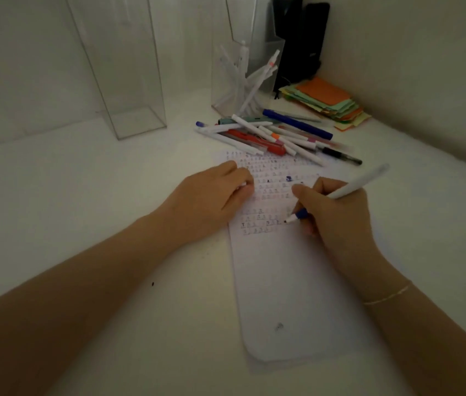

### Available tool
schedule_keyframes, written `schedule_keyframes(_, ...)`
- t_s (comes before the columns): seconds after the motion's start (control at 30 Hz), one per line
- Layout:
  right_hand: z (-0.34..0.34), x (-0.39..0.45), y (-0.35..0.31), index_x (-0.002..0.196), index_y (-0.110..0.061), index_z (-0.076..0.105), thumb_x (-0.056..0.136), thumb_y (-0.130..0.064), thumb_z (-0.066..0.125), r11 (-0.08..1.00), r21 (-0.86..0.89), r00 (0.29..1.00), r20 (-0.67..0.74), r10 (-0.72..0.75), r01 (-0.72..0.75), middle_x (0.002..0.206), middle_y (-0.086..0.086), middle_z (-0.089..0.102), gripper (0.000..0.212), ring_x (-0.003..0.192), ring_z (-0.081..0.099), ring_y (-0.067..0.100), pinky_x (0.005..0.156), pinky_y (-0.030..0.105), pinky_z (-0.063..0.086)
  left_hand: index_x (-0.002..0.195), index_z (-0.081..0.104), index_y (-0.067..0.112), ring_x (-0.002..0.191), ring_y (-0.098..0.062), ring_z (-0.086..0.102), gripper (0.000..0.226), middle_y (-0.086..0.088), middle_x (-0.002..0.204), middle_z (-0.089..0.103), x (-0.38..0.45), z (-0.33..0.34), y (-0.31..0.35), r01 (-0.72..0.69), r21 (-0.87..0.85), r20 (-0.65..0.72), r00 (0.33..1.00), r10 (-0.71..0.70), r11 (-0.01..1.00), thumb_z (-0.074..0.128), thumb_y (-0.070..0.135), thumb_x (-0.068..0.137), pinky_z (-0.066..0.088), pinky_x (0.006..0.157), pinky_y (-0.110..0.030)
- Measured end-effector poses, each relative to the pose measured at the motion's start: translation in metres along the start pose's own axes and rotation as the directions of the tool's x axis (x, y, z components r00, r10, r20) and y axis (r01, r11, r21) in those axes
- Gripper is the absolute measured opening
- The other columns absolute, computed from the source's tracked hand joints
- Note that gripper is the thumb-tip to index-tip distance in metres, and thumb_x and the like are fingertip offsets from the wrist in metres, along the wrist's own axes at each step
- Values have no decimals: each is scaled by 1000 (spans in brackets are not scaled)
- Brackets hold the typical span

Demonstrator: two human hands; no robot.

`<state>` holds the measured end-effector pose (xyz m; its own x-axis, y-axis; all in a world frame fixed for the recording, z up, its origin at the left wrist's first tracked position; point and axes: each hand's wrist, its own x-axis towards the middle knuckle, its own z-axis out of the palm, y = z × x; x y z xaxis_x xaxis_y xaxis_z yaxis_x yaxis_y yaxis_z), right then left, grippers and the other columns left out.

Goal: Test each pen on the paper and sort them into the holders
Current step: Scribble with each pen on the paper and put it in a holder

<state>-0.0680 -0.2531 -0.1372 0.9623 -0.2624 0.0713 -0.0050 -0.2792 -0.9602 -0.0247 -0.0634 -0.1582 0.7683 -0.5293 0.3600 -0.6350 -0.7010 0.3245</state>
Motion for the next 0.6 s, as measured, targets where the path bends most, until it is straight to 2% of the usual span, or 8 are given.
schedule_keyframes(0.1, 3, -2, 5, 54, 3, 52, 82, -5, 63, 994, -101, 998, -42, -56, 52, 46, 6, 59, 32, 30, 46, 7, 36, 18, 41, 102, 57, 21, 82, -12, 52, 23, 5, 97, 56, 1, 1, -2, 1, -10, 22, 1000, -1, 1000, 37, 33, 99, 42, 72, -26)
schedule_keyframes(0.23, 5, -2, 5, 58, 9, 53, 80, -4, 62, 992, -123, 999, -29, -43, 39, 38, 1, 55, 26, 30, 48, 7, 37, 18, 43, 100, 58, 22, 81, -10, 52, 27, 8, 94, 56, 2, 1, -4, 6, -48, 8, 1000, -5, 999, 36, 37, 94, 43, 72, -26)
schedule_keyframes(0.3, 5, -3, 4, 57, 7, 53, 80, -4, 63, 992, -116, 999, -21, -43, 40, 40, 4, 57, 27, 30, 50, 9, 36, 18, 43, 100, 58, 23, 81, -9, 52, 29, 9, 94, 56, 2, 2, -4, 2, -46, 5, 1000, -2, 999, 36, 40, 94, 45, 73, -28)
schedule_keyframes(0.43, 7, -6, 3, 64, 14, 50, 81, -2, 61, 990, -124, 998, -20, -67, 64, 51, 17, 60, 26, 30, 51, 8, 35, 18, 43, 102, 59, 24, 80, -8, 51, 30, 10, 94, 55, 2, 2, -4, 15, -34, 3, 1000, -15, 999, 36, 41, 93, 45, 72, -28)
schedule_keyframes(0.6, 6, -5, 1, 63, 14, 51, 81, -1, 61, 990, -132, 998, 1, -57, 57, 50, 18, 60, 26, 30, 51, 10, 35, 21, 45, 103, 61, 23, 78, -6, 49, 22, 11, 93, 54, 2, 1, -3, 21, -38, 2, 1000, -21, 999, 45, 35, 96, 41, 70, -24)
